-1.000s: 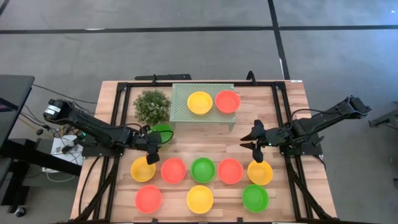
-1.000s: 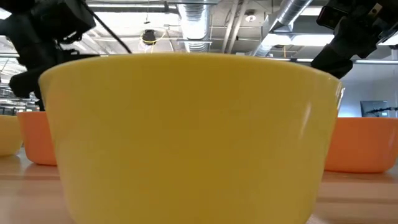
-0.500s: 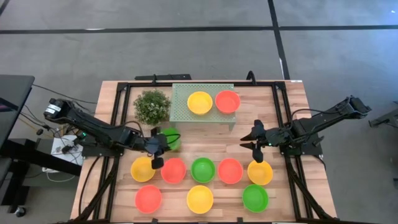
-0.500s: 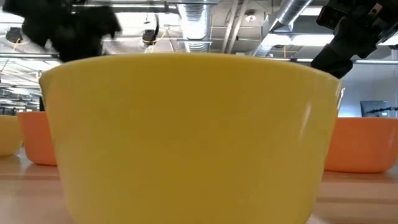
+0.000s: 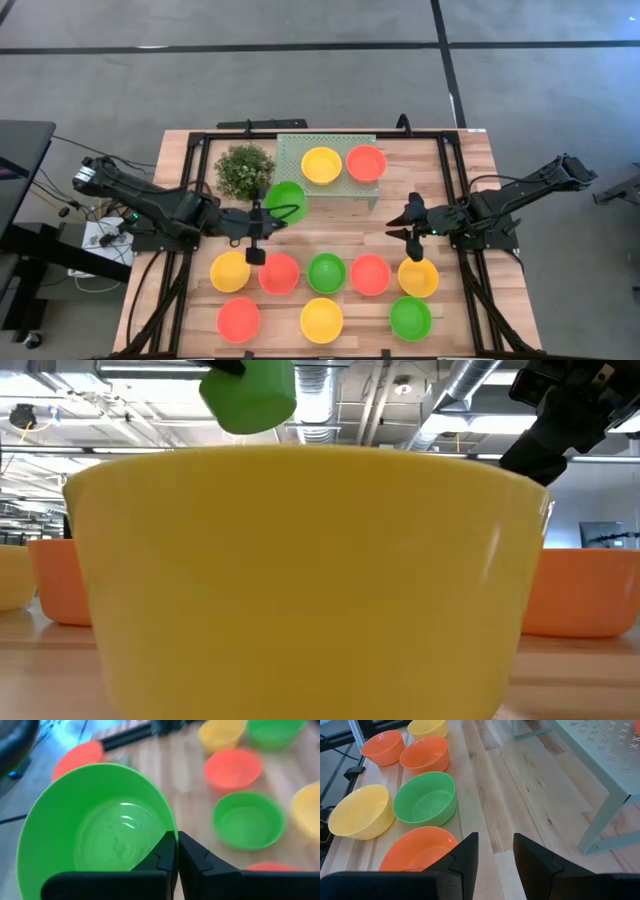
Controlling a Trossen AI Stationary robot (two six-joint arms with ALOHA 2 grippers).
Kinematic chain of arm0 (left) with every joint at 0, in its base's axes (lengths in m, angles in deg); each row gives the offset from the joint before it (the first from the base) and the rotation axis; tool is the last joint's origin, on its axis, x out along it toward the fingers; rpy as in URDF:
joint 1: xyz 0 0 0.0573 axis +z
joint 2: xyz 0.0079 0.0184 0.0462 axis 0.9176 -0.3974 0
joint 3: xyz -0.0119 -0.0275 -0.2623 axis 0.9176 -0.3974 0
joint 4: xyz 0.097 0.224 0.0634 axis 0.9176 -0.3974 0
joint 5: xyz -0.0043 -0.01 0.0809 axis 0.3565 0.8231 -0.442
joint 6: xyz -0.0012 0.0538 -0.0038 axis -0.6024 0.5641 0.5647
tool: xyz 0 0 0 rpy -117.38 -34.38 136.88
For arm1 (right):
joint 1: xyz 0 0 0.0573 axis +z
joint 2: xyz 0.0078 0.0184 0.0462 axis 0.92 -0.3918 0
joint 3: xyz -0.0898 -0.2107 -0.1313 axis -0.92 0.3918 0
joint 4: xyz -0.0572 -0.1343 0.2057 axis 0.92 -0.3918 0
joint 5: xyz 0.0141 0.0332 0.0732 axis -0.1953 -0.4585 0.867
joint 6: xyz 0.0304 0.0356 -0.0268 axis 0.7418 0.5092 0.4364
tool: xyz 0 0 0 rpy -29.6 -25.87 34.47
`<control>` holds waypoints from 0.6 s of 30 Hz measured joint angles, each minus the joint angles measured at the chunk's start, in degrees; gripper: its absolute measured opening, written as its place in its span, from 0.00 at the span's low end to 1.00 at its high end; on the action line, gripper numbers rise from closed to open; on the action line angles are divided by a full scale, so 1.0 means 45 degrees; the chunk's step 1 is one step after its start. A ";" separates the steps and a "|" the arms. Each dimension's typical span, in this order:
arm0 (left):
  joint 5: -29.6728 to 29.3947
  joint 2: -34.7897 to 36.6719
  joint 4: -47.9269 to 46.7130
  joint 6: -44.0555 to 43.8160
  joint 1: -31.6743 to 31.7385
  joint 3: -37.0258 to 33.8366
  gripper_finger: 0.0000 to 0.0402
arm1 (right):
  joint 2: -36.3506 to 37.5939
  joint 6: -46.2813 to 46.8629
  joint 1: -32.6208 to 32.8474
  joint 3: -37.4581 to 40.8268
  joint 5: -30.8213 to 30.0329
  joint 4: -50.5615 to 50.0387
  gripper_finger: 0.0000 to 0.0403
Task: Pick & Place Mini bowls
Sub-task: Put the green bowl on the shelf
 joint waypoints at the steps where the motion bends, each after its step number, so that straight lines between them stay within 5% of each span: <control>1: -0.0030 -0.0116 -0.0415 0.0042 0.0229 0.0315 0.02 | 0.0001 0.0000 0.0000 0.0000 -0.0002 0.0000 0.29; 13: 0.3128 -0.1451 -0.1344 0.1611 0.4822 0.0731 0.02 | 0.0000 0.0000 0.0000 0.0000 -0.0002 0.0005 0.29; 18: 0.3370 -0.1750 -0.2075 0.1404 0.5840 0.0727 0.02 | 0.0000 0.0005 0.0000 0.0000 0.0004 0.0000 0.29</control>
